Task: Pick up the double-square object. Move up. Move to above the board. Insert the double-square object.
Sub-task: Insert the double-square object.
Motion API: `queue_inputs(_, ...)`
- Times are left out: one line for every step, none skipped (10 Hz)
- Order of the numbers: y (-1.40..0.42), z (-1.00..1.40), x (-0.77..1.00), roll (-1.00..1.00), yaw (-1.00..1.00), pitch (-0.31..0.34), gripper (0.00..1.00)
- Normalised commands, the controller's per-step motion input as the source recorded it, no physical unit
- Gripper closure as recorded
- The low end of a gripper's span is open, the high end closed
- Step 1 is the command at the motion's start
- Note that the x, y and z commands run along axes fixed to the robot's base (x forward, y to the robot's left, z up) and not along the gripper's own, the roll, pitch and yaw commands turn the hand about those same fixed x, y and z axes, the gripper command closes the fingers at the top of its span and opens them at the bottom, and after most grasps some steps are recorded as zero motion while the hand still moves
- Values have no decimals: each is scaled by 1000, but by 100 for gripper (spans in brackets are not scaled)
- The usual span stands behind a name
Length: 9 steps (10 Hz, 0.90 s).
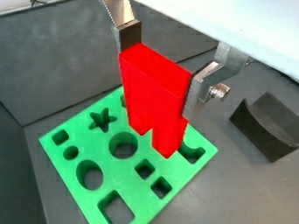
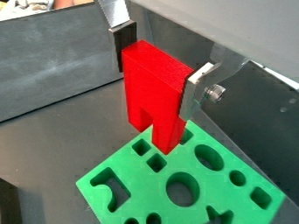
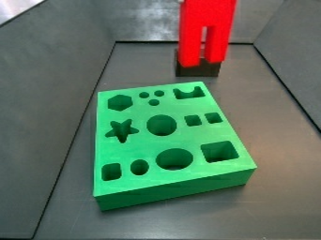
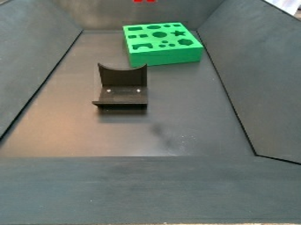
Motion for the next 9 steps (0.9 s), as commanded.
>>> queue_inputs(-66, -143, 343, 110, 0, -33, 100)
queue_inputs(-74, -263, 274, 124, 0, -61, 100)
queue_inputs(-111, -383, 140, 164, 0, -136, 100)
queue_inputs(-137, -406, 31, 196, 0, -193, 100)
queue_inputs(-117, -409, 14, 194, 0, -199, 100)
queue_inputs(-109, -400, 51, 189, 0, -184, 100)
queue_inputs(-123, -397, 49, 199, 0, -189, 100)
queue_inputs(-126, -383, 69, 189, 0, -186, 100)
queue_inputs(-154, -229, 103, 119, 0, -117, 100)
